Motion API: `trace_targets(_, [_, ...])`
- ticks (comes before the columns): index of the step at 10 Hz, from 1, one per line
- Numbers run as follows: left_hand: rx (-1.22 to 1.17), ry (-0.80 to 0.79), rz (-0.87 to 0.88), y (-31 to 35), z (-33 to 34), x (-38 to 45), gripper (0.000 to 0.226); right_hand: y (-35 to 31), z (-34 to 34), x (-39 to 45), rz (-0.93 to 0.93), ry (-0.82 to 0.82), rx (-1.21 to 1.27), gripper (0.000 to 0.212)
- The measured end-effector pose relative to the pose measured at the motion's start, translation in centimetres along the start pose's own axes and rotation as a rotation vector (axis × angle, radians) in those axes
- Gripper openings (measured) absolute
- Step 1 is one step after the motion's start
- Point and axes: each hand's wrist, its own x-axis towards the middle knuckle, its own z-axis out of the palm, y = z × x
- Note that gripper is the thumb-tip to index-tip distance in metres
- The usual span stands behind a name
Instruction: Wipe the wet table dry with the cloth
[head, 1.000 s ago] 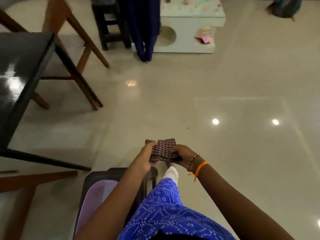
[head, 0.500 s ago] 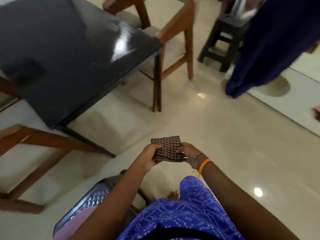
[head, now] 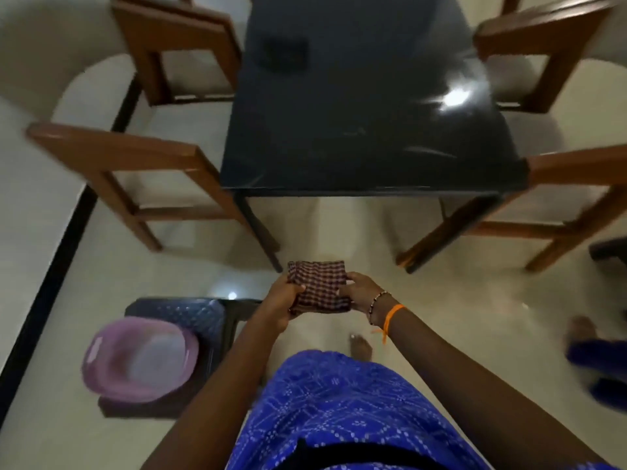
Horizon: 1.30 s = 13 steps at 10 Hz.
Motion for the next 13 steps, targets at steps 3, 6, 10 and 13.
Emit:
trace_targets(3, [-0.532, 0.405, 0.123, -2.3, -7.5, -2.4, 0.038, -7.2, 10.4, 2.9, -0.159, -0.387, -0.454, 0.048])
trace_targets(6, [-0.649, 0.795, 0.245, -7.5, -20.2, -4.2, 0.046, -7.1, 29.3, 3.8, -0.386, -0.669, -0.984, 0.049])
trace_targets(10, [-0.595, 0.781, -0.029, -12.2, -31.6, 2.4, 0.064, -1.6, 42.8, 9.6, -0.460, -0.641, -1.448, 0.037])
trace_targets(13, [-0.290, 0.716, -0.106, -10.7, -33.2, 4.0, 0.054, -2.2, 44.1, 11.2, -0.339, -0.670, -1.417, 0.016])
